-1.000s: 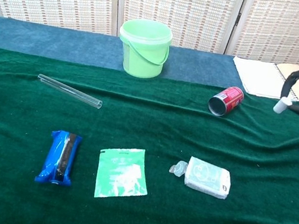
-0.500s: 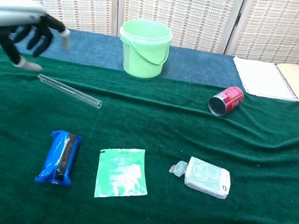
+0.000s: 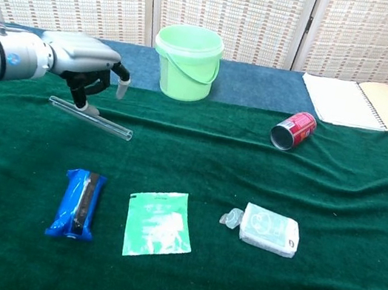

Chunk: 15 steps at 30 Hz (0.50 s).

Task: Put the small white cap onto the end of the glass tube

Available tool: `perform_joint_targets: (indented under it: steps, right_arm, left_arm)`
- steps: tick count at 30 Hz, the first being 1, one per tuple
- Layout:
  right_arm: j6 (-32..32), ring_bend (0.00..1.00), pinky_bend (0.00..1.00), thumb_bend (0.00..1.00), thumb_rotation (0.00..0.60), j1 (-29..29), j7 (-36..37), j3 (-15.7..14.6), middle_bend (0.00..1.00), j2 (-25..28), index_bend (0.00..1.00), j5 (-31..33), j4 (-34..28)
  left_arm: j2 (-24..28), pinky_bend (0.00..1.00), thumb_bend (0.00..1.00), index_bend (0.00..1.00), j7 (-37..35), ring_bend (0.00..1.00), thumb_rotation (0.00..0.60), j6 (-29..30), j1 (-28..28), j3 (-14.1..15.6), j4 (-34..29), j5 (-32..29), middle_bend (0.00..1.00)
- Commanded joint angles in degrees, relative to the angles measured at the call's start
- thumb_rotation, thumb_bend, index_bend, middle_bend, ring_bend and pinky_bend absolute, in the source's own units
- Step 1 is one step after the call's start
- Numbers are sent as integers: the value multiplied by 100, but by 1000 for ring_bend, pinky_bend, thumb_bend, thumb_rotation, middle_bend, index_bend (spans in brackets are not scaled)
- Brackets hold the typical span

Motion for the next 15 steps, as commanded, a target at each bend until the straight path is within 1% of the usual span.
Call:
perform_joint_targets:
  steps: [1, 6, 10, 15]
  right_arm:
    - [-41, 1000, 1000, 620, 600, 11, 12, -11, 993, -20, 724, 13, 44]
    - [-102, 1000, 1000, 620, 600, 34, 36, -9, 993, -55, 724, 44, 112]
    - [-120, 1000, 1000, 620, 600, 43, 50, -2, 993, -76, 724, 60, 124]
    - [-125, 1000, 1000, 620, 600, 31, 83, 3, 993, -70, 724, 88, 146]
  left_arm:
    - [-174, 762, 298, 438, 121, 733, 600, -98, -87, 71, 247, -221, 816]
    - [-312, 763, 308, 447, 143, 735, 600, -118, -82, 200, 508, -404, 818]
    - [-445, 776, 324, 475, 79, 737, 600, -150, -110, 228, 726, -520, 823]
    - [-557, 779, 338, 479, 52, 738, 600, -185, -148, 288, 988, -586, 825]
